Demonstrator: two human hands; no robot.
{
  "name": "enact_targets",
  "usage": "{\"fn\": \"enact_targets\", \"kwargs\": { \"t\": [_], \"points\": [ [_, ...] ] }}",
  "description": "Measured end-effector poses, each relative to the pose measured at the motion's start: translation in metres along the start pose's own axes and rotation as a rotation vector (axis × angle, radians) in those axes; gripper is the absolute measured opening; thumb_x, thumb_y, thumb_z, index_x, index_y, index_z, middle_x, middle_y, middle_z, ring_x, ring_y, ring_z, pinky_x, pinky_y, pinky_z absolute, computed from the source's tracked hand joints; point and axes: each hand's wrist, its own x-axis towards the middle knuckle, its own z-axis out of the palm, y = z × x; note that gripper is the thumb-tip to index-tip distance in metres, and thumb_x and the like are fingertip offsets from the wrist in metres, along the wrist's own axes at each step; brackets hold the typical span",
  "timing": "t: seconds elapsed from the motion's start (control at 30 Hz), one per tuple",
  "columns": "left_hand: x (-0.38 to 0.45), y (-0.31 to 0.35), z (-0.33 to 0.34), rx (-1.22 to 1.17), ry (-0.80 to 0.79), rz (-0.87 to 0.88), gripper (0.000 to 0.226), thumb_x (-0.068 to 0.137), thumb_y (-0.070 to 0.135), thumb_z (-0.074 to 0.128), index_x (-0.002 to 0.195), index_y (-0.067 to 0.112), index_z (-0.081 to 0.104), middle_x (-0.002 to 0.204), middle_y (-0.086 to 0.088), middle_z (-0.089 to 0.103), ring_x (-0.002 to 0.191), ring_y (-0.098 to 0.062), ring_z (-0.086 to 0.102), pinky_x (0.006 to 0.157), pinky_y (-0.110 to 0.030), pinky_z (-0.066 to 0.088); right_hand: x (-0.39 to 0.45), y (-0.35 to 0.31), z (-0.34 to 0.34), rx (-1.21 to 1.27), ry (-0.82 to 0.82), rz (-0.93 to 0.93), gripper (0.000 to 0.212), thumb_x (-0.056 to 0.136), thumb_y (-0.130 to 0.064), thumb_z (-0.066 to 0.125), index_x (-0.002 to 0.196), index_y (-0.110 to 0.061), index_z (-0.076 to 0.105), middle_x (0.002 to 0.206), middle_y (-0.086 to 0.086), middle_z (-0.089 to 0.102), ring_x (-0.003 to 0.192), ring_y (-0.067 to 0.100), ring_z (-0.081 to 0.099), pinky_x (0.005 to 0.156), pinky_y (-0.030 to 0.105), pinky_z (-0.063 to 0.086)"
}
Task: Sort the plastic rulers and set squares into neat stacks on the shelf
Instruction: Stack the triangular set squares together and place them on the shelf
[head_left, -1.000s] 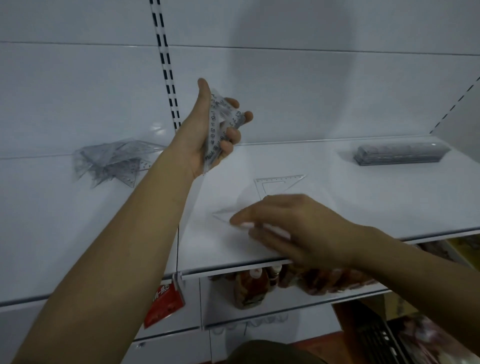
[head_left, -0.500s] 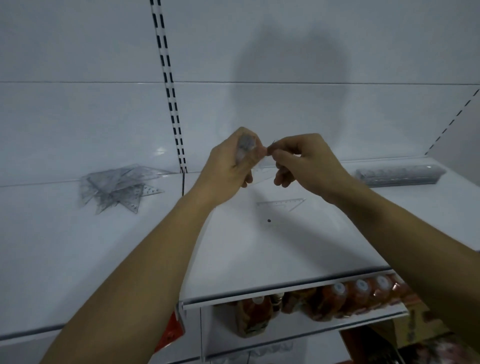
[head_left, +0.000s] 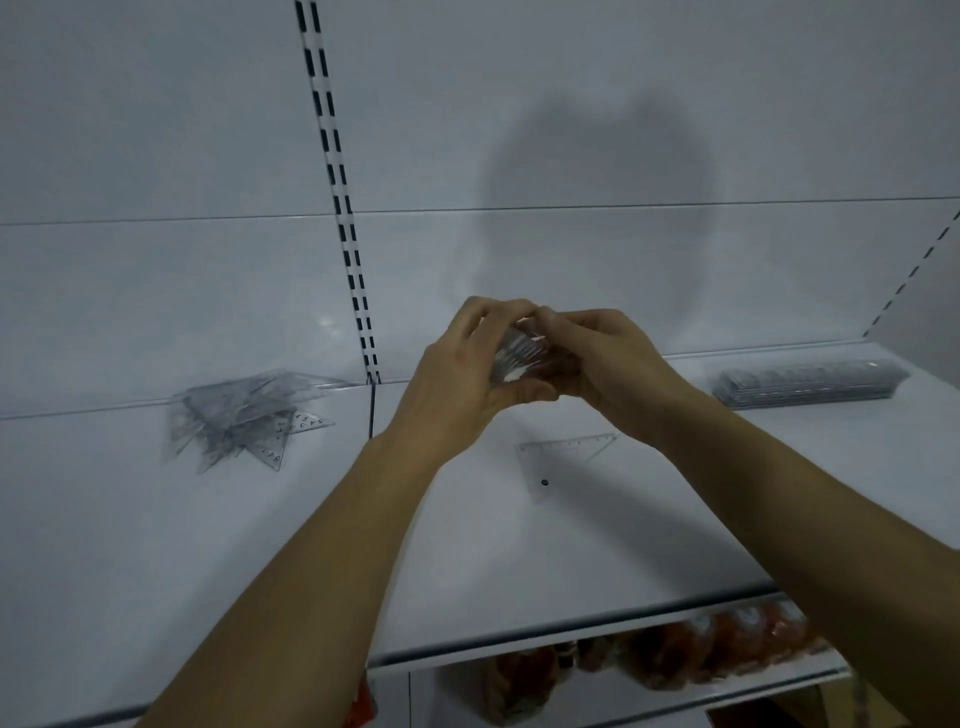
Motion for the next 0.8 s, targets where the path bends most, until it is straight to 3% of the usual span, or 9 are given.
{"fn": "enact_targets", "kwargs": {
  "t": [0.13, 0.23, 0.3, 0.4, 0.5, 0.57, 0.67, 0.8],
  "points": [
    [-0.001, -0.003, 0.007, -0.016, -0.032, -0.057, 0.053, 0.087, 0.034, 0.075, 0.133, 0.027, 0.051, 0.128, 0.005, 0.047, 0.11, -0.015, 0.059, 0.091, -0.029, 0.055, -0.005, 0.005, -0.008, 0.094, -0.11, 0.085, 0.047, 0.109, -0.035, 0.038, 0.121, 0.0, 0.066, 0.115, 0.021, 0.071, 0.107, 0.032, 0.07, 0.095, 0.044, 0.057],
    [0.001, -0.003, 0.012, -0.118, -0.005, -0.144, 0.036, 0.086, 0.036, 0.074, 0.118, 0.028, 0.058, 0.122, 0.005, 0.052, 0.107, -0.006, 0.056, 0.089, -0.008, 0.044, -0.008, 0.012, -0.015, -0.212, -0.009, 0.063, 0.041, 0.108, -0.039, 0.04, 0.12, -0.013, 0.069, 0.11, 0.005, 0.075, 0.101, 0.02, 0.072, 0.095, 0.045, 0.057],
    [0.001, -0.002, 0.013, -0.188, 0.014, -0.209, 0.037, 0.079, 0.049, 0.074, 0.108, 0.031, 0.058, 0.114, 0.007, 0.054, 0.103, 0.0, 0.054, 0.084, -0.004, 0.04, -0.014, 0.017, -0.022, -0.504, 0.042, -0.028, 0.031, 0.105, -0.037, 0.046, 0.123, -0.021, 0.067, 0.105, -0.005, 0.073, 0.093, 0.013, 0.071, 0.09, 0.043, 0.059],
    [0.002, 0.002, 0.015, -0.384, 0.021, -0.352, 0.037, 0.071, 0.058, 0.072, 0.096, 0.035, 0.057, 0.108, 0.008, 0.058, 0.089, -0.004, 0.06, 0.069, -0.02, 0.051, -0.031, 0.027, -0.033, -0.849, -0.135, -0.128, 0.029, 0.098, -0.039, 0.057, 0.125, -0.03, 0.064, 0.106, -0.014, 0.068, 0.093, 0.005, 0.066, 0.085, 0.031, 0.055],
    [0.004, 0.005, 0.019, -0.549, 0.033, -0.449, 0.035, 0.076, 0.054, 0.073, 0.095, 0.028, 0.059, 0.097, -0.003, 0.063, 0.066, -0.017, 0.065, 0.049, -0.035, 0.054, -0.059, 0.04, -0.037, -1.076, -0.367, -0.148, 0.042, 0.096, -0.053, 0.056, 0.132, -0.032, 0.061, 0.125, -0.014, 0.058, 0.111, 0.001, 0.053, 0.096, 0.026, 0.047],
    [0.004, 0.005, 0.02, -0.591, 0.04, -0.478, 0.031, 0.084, 0.046, 0.072, 0.096, 0.021, 0.059, 0.087, 0.001, 0.064, 0.061, -0.02, 0.064, 0.049, -0.037, 0.054, -0.08, 0.046, -0.037, -1.162, -0.41, -0.192, 0.061, 0.091, -0.069, 0.051, 0.141, -0.034, 0.052, 0.137, -0.016, 0.046, 0.126, 0.003, 0.041, 0.108, 0.029, 0.039],
    [0.003, 0.004, 0.022, -0.652, 0.023, -0.548, 0.025, 0.091, 0.042, 0.068, 0.096, 0.019, 0.059, 0.083, 0.008, 0.064, 0.06, -0.024, 0.062, 0.05, -0.036, 0.052, -0.107, 0.049, -0.038, -1.215, -0.465, -0.236, 0.078, 0.081, -0.083, 0.05, 0.145, -0.04, 0.04, 0.143, -0.021, 0.035, 0.132, 0.003, 0.031, 0.113, 0.031, 0.034],
    [0.002, 0.009, 0.026, -0.706, -0.003, -0.603, 0.044, 0.093, 0.049, 0.061, 0.109, 0.008, 0.058, 0.101, -0.006, 0.065, 0.058, -0.025, 0.063, 0.047, -0.032, 0.051, -0.128, 0.052, -0.033, -1.331, -0.482, -0.372, 0.058, 0.082, -0.065, 0.064, 0.131, -0.038, 0.048, 0.134, -0.014, 0.043, 0.12, 0.009, 0.041, 0.101, 0.03, 0.044]
  ]
}}
